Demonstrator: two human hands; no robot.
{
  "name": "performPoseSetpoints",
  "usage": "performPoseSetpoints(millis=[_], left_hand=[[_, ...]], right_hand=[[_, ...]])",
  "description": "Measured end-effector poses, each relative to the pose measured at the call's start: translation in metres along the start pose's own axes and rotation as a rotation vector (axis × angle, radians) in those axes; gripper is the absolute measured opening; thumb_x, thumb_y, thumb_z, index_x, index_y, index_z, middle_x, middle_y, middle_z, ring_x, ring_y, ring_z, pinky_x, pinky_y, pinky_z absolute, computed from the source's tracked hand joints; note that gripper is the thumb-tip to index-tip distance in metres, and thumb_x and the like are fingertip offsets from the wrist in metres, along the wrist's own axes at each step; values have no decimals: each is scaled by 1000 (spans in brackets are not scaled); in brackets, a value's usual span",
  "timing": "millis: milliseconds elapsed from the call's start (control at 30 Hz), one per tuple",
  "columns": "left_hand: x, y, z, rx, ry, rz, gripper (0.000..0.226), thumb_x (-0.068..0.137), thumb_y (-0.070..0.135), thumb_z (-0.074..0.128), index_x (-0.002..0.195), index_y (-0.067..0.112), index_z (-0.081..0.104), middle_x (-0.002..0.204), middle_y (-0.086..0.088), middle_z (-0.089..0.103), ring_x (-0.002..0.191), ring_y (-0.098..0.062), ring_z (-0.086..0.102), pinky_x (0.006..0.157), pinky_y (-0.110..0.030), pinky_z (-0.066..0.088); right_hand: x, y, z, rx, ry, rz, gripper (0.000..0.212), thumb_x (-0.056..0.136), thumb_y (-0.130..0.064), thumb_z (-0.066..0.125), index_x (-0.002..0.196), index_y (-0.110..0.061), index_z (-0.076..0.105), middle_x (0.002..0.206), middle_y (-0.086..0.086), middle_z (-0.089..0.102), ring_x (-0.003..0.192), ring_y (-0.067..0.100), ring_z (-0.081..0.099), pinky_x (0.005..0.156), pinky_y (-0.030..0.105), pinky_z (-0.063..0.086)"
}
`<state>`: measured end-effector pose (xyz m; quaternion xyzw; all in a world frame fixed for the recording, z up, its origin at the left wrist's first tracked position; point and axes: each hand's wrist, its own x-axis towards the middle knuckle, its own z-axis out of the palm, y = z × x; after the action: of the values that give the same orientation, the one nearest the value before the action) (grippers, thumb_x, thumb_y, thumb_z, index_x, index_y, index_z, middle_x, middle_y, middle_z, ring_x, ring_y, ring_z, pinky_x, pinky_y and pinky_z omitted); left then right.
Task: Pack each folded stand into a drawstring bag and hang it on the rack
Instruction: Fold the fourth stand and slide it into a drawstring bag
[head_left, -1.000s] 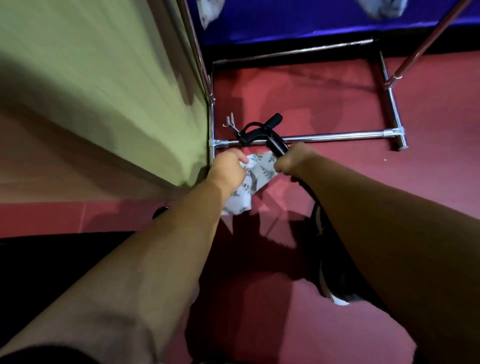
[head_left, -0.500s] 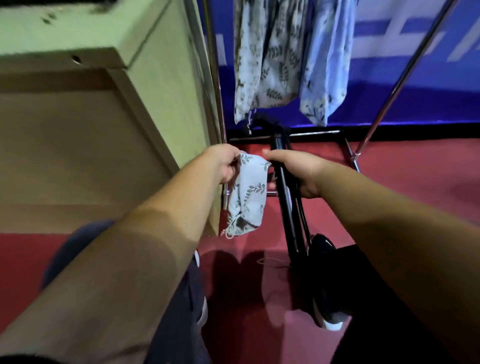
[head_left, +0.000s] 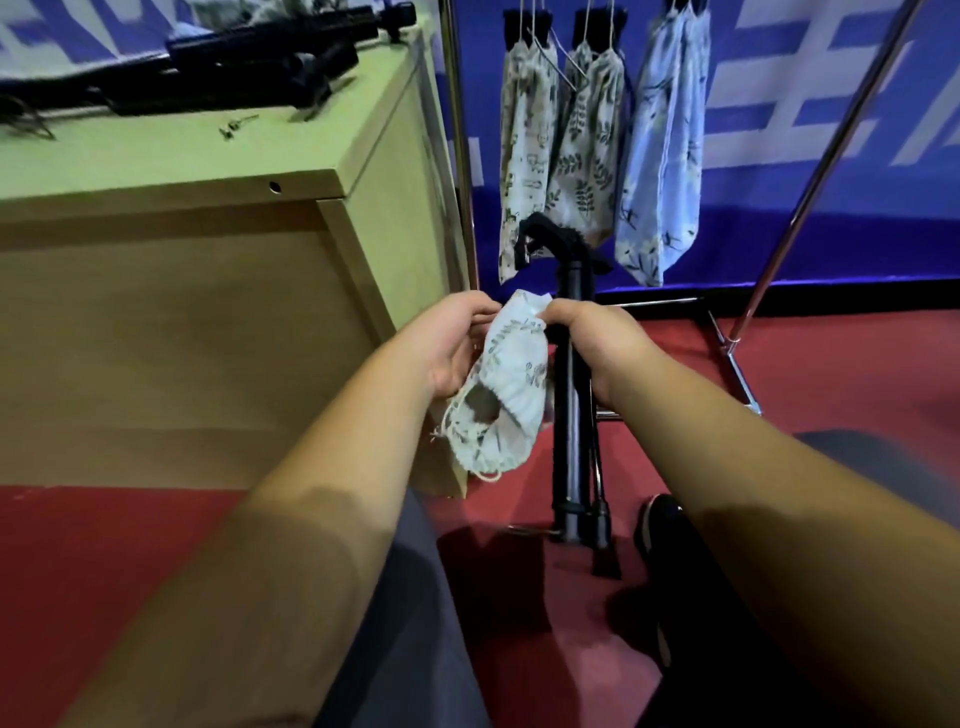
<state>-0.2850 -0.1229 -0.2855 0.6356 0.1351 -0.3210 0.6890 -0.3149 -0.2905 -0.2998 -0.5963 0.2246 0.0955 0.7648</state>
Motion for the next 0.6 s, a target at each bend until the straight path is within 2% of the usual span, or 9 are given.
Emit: performPoseSetpoints(millis=[67,167,233,300,400,433,500,533,600], left_hand=[[-2,3,-4,71,-82,-7,15,89,29,66,88,17,57,90,-9,57,79,-25,59,83,-36,57],[3,3,-15,80,-229,-31,42,72,26,80,106,14,59,99,-13,59,84,-25,60,84,-36,56],[7,-1,-16,294,-155,44,44,84,18,69,126,4,64,91,-7,73,77,-17,69,73,-25,57],[7,-7,-17,564,-108,85,50,88,13,67,137,15,62,90,-2,79,74,-16,74,60,-25,56],[18,-12,-23,621,-168,7,66,80,17,78,139,38,57,119,-10,78,102,-33,78,77,-45,62],[20,-13,-23,622,-184,40,75,80,13,80,144,39,52,128,-9,75,110,-32,76,87,-48,61],[24,-13,-20,721,-155,183,100,80,0,82,159,38,34,142,-4,65,117,-20,72,99,-42,60],[25,-14,-15,769,-119,252,107,80,-3,82,163,37,27,143,-3,61,109,-11,73,94,-35,62],[22,-15,-5,848,0,373,104,87,0,79,165,41,23,135,4,57,74,3,70,63,-19,57]], right_hand=[[12,-3,-4,92,35,40,35,74,-14,78,106,0,76,84,15,78,71,33,77,77,56,66],[37,-2,-14,200,53,92,53,66,-17,74,116,-1,76,112,20,80,99,41,79,89,66,61],[47,-4,-18,236,78,119,54,69,-15,69,120,-1,75,114,19,79,100,40,79,88,64,62],[45,-8,-17,244,110,138,45,78,-14,63,119,-2,75,110,15,81,95,36,81,86,58,64],[46,-11,-16,251,135,168,25,92,-14,55,105,-8,75,99,10,81,84,31,80,80,45,66],[47,-10,-17,244,135,179,25,93,-15,54,105,-8,75,101,9,82,83,31,80,77,43,67],[50,-9,-18,226,143,187,25,94,-16,54,107,-8,74,103,9,82,82,31,80,72,41,67],[51,-9,-19,222,151,189,23,95,-16,54,106,-8,73,100,8,81,79,30,79,71,39,66],[55,-8,-21,202,164,193,20,94,-16,55,102,-9,72,90,6,77,69,25,74,70,34,64]])
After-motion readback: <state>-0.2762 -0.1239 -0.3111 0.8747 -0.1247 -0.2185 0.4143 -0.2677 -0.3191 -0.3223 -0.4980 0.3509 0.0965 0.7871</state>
